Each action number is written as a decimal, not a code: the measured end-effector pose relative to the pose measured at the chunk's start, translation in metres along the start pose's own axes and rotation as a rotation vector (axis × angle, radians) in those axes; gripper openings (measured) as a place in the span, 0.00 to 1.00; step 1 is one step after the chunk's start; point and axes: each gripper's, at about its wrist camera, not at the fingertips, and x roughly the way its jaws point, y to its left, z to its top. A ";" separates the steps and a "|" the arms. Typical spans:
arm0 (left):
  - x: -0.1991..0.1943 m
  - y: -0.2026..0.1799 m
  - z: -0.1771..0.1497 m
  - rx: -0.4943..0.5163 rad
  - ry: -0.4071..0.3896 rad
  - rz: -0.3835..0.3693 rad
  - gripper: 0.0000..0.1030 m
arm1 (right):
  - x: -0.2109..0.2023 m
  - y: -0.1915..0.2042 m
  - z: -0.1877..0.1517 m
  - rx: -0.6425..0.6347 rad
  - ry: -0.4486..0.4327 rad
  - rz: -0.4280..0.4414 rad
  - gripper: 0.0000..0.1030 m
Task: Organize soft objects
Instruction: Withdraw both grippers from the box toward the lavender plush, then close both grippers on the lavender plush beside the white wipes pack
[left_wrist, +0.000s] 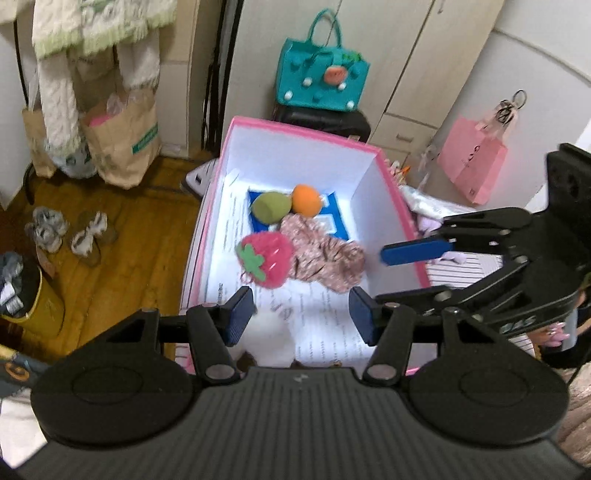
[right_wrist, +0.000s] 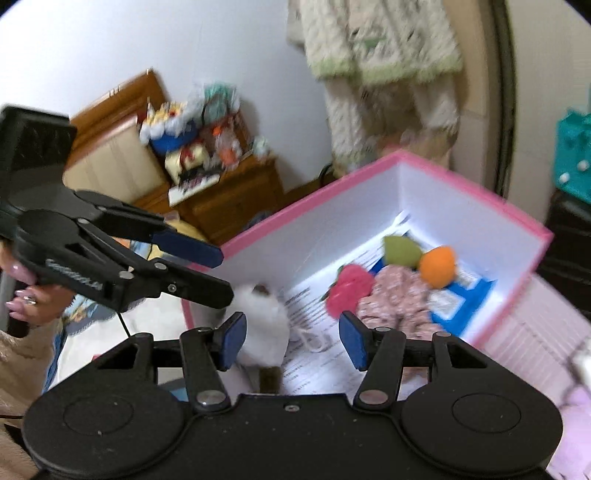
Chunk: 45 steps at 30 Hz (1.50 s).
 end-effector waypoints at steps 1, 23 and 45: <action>-0.004 -0.005 -0.001 0.012 -0.011 -0.004 0.55 | -0.012 0.001 -0.003 -0.002 -0.019 -0.016 0.59; -0.019 -0.174 -0.014 0.298 -0.242 -0.185 0.60 | -0.164 -0.029 -0.068 0.128 -0.191 -0.329 0.63; 0.168 -0.235 -0.041 0.183 -0.200 -0.186 0.69 | -0.125 -0.171 -0.144 0.451 -0.210 -0.246 0.67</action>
